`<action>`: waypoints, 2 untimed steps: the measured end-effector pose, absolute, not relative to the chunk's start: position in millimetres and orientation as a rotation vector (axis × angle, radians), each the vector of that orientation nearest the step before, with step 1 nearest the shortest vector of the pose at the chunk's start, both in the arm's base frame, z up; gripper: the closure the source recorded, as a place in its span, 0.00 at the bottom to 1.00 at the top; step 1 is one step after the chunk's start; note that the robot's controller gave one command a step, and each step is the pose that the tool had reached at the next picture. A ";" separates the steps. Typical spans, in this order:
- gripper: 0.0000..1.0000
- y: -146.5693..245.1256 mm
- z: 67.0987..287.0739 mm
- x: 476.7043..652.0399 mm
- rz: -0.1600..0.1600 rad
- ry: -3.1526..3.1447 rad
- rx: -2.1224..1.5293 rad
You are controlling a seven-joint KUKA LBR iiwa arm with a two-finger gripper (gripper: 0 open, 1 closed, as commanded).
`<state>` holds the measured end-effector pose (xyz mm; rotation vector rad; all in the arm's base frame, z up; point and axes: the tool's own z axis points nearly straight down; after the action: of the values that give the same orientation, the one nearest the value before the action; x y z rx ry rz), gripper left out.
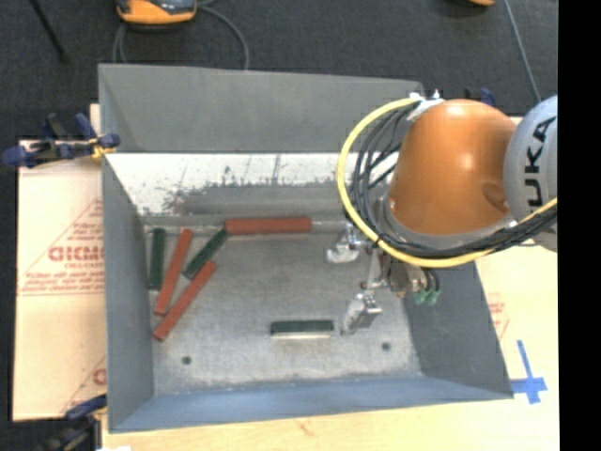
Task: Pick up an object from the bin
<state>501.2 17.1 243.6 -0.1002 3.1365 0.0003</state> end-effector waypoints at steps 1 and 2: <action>0.00 21.6 194.0 512.7 0.001 3.128 -0.103; 1.00 36.6 78.5 504.3 -0.002 3.114 -0.386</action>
Offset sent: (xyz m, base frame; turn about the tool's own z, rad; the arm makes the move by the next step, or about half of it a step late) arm -0.0010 0.0208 -0.1736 -0.1858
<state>504.3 36.6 78.5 -0.3860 3.1144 -0.0023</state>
